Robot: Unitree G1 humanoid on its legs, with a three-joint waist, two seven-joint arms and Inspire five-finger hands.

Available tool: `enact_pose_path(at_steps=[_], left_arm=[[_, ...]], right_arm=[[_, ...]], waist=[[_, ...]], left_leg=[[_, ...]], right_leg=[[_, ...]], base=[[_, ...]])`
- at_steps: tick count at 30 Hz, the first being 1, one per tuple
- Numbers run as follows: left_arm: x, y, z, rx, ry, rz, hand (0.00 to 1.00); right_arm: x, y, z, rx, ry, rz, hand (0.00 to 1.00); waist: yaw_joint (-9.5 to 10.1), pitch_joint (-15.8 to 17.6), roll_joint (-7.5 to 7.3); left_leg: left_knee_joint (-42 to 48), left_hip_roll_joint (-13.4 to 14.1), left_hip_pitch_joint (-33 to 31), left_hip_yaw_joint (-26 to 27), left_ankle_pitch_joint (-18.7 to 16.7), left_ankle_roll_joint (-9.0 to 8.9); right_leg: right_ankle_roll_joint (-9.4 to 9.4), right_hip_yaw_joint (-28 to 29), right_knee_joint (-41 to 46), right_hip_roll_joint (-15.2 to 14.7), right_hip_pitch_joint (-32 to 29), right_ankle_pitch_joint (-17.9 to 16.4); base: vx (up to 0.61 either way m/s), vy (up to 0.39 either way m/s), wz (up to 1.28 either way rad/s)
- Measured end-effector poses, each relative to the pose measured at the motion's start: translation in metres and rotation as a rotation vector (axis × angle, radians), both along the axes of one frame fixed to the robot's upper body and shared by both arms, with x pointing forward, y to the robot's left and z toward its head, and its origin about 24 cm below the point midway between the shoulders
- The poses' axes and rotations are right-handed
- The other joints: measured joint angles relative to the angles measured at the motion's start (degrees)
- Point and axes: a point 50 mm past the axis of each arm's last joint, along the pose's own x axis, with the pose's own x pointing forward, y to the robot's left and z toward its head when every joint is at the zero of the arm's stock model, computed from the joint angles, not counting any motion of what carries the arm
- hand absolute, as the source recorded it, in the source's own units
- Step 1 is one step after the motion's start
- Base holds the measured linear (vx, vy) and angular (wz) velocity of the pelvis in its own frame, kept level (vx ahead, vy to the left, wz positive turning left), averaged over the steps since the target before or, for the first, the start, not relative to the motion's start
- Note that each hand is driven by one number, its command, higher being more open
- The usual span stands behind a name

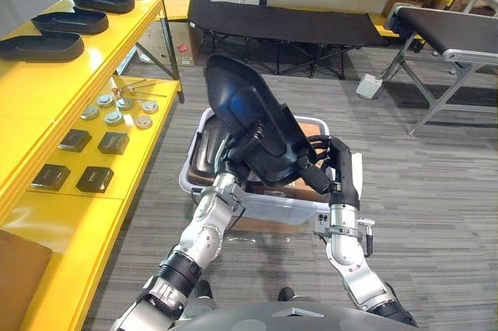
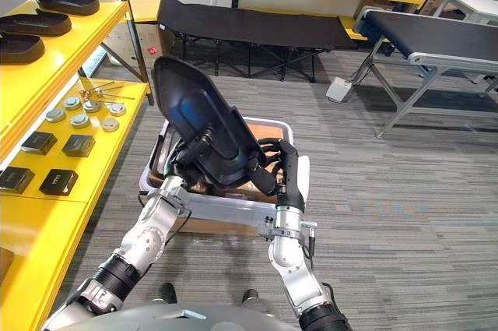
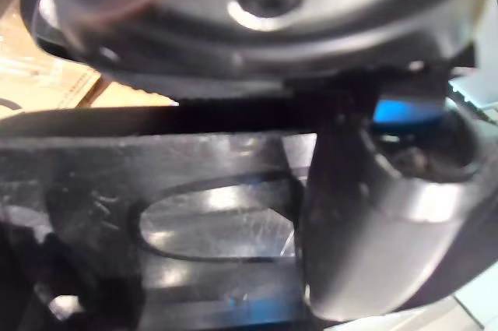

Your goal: Walk over and take three plastic housings, then place them on the shelf

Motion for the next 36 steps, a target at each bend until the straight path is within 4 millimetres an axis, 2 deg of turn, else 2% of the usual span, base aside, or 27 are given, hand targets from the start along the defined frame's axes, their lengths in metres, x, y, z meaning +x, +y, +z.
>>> enact_pose_path(at_steps=[3, 7, 13, 18, 20, 21, 25, 26, 30, 34, 36], left_arm=[[0.001, 0.003, 0.002, 0.013, -0.034, 0.015, 0.00], [-0.001, 0.010, 0.011, 0.116, -0.134, 0.043, 0.00], [-0.029, 0.033, 0.023, 0.186, -0.223, 0.166, 0.00], [-0.044, 0.050, 0.024, 0.351, -0.239, 0.340, 0.00], [-0.049, 0.064, 0.025, 0.458, -0.240, 0.446, 0.00], [-0.052, 0.080, 0.024, 0.507, -0.222, 0.537, 0.00], [-0.069, 0.124, 0.025, 0.540, -0.139, 0.805, 0.00], [-0.076, 0.131, 0.027, 0.545, -0.128, 0.863, 0.00], [-0.078, 0.127, 0.031, 0.573, -0.153, 0.858, 0.00], [-0.081, 0.117, 0.029, 0.612, -0.174, 0.777, 0.00], [-0.083, 0.116, 0.027, 0.623, -0.173, 0.752, 0.00]], right_arm=[[0.002, 0.001, 0.002, 0.027, -0.006, 0.002, 1.00], [0.002, 0.002, 0.003, 0.039, -0.005, 0.018, 1.00], [-0.001, -0.007, 0.020, 0.086, -0.093, -0.023, 1.00], [-0.015, -0.007, 0.010, 0.318, -0.031, 0.057, 1.00], [-0.023, -0.019, 0.003, 0.438, -0.007, 0.015, 1.00], [-0.029, -0.035, -0.003, 0.482, 0.004, -0.051, 1.00], [-0.059, -0.082, -0.022, 0.527, 0.049, -0.256, 1.00], [-0.067, -0.086, -0.026, 0.536, 0.071, -0.273, 1.00], [-0.068, -0.075, -0.029, 0.543, 0.101, -0.197, 1.00], [-0.058, -0.052, -0.033, 0.563, 0.127, -0.068, 1.00], [-0.053, -0.049, -0.034, 0.564, 0.129, -0.055, 1.00]], waist=[[0.16, 0.0, 0.01], [0.20, 0.0, 0.09], [0.20, -0.2, 1.15], [0.23, -0.2, 2.81], [0.11, -0.2, 3.46], [-0.04, -0.2, 3.81], [-0.10, -0.3, 4.02], [-0.09, -0.3, 4.03], [0.14, -0.5, 4.15], [0.20, -1.4, 4.79], [0.53, -1.6, 5.08]], left_leg=[[0.0, 0.0, -0.3, -0.2, 0.0, 0.02], [0.0, 0.0, -0.4, 0.0, 0.2, -0.26], [0.0, 0.1, -0.5, 0.3, -0.2, -0.66], [0.0, 0.1, -0.3, 0.1, -0.2, -0.76], [0.0, 0.1, -0.3, 0.1, -0.2, -0.77], [0.0, 0.1, -0.3, 0.1, -0.3, -0.78], [0.0, 0.2, -0.3, 0.4, -0.4, -0.91], [0.0, 0.2, -0.3, 0.5, -0.5, -0.95], [0.0, 0.1, -0.4, 0.6, -0.5, -0.98], [0.0, 0.1, -0.5, 0.6, -0.5, -0.92], [0.0, 0.0, -0.9, 0.0, -0.5, -0.96]], right_leg=[[-0.01, -0.1, 0.0, 0.0, -0.2, 0.0], [-0.10, -0.1, 0.1, 0.4, -0.4, -0.1], [-0.52, 0.1, 0.3, 0.7, -0.9, -0.5], [-0.31, 0.0, 1.2, 0.8, -1.0, -1.5], [-0.27, 0.0, 1.2, 0.8, -1.0, -1.6], [-0.27, 0.0, 1.1, 0.8, -1.1, -1.6], [-0.33, 0.2, 1.0, 0.8, -1.2, -1.6], [-0.36, 0.2, 0.9, 0.8, -1.5, -1.6], [-0.38, 0.3, 0.9, 0.7, -1.7, -1.7], [-0.38, 0.1, 0.8, 0.6, -1.7, -1.7], [-0.38, -0.5, 0.7, 0.6, -1.5, -1.7]], base=[[0.00, 0.000, 0.02], [0.00, 0.000, -0.02], [0.00, 0.000, -0.04], [0.00, 0.001, 0.01], [0.00, 0.000, 0.00], [0.00, 0.000, 0.00], [0.01, 0.000, -0.02], [0.00, 0.004, -0.05], [0.00, 0.002, -0.01], [0.00, 0.000, 0.00], [0.02, -0.004, 0.13]])
